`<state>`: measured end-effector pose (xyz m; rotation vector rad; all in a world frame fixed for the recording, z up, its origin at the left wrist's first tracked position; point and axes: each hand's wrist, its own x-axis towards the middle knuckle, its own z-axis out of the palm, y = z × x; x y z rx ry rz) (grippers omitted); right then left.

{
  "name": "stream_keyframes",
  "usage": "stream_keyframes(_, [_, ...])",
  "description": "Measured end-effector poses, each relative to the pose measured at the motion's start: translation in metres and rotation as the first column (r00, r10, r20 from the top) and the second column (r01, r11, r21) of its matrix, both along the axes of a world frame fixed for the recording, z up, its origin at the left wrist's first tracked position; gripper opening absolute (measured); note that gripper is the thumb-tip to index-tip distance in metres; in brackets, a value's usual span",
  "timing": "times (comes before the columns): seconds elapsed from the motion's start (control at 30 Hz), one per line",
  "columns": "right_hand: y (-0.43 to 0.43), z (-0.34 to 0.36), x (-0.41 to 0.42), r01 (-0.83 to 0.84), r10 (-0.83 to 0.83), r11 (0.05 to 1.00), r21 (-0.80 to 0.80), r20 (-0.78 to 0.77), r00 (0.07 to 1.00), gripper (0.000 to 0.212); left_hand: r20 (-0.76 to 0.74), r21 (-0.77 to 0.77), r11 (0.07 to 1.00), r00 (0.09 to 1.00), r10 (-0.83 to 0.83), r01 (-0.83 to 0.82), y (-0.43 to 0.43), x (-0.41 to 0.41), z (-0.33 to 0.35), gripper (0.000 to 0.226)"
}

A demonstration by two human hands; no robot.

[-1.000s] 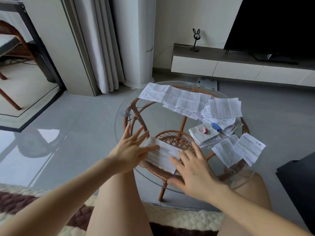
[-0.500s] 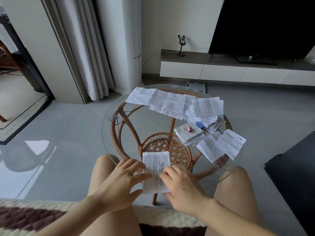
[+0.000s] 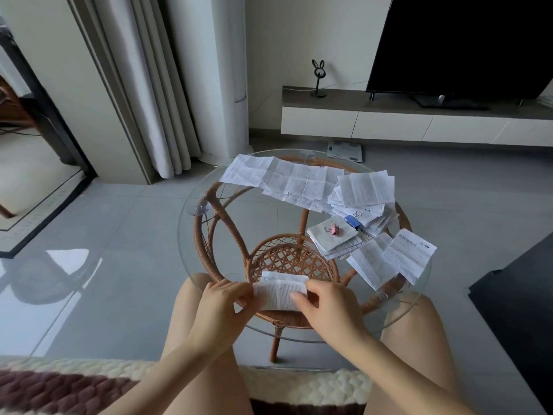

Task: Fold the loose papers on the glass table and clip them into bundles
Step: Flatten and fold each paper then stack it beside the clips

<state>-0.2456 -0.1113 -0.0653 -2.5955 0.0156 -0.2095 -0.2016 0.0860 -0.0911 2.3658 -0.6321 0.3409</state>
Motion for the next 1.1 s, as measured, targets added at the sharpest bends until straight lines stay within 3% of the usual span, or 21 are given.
stream_keyframes(0.07, [0.003, 0.0, 0.001, 0.07, -0.07, 0.998, 0.008, -0.016, 0.997, 0.022, -0.061, -0.037, 0.998, 0.997, 0.05, -0.053, -0.004, -0.001, -0.001, 0.015])
stream_keyframes(0.23, [0.011, -0.001, 0.003, 0.195, -0.197, 0.979, -0.053, -0.025, 0.98, 0.019, -0.114, -0.04, 0.989, 0.984, 0.135, -0.141, -0.01, 0.003, -0.006, 0.032])
stream_keyframes(0.53, [0.014, -0.001, 0.008, 0.21, -0.217, 0.966, -0.151, -0.027, 0.976, 0.021, 0.018, 0.134, 0.977, 0.986, 0.167, -0.168, -0.021, 0.007, -0.011, 0.024])
stream_keyframes(0.7, [0.015, -0.003, 0.01, 0.193, -0.2, 0.966, -0.173, -0.025, 0.98, 0.016, 0.129, 0.226, 0.968, 0.988, 0.08, -0.107, -0.021, 0.007, -0.012, 0.026])
stream_keyframes(0.83, [0.01, -0.003, 0.011, 0.141, -0.152, 0.972, -0.186, -0.045, 0.987, 0.037, 0.206, 0.367, 0.928, 0.979, -0.014, -0.063, -0.019, 0.009, -0.009, 0.031])
stream_keyframes(0.9, [0.006, 0.002, 0.012, 0.125, -0.146, 0.976, -0.18, -0.11, 0.983, 0.036, 0.174, 0.397, 0.917, 0.984, -0.028, -0.044, -0.017, 0.009, -0.004, 0.033])
stream_keyframes(1.0, [0.001, 0.005, 0.019, 0.114, -0.138, 0.984, -0.138, -0.174, 0.975, 0.03, 0.078, 0.385, 0.922, 0.997, 0.003, -0.033, -0.018, 0.018, 0.004, 0.017])
stream_keyframes(1.1, [0.0, 0.009, 0.028, 0.11, -0.138, 0.985, -0.133, -0.219, 0.966, 0.026, -0.126, 0.52, 0.851, 0.992, -0.009, 0.074, -0.03, 0.029, 0.022, 0.045])
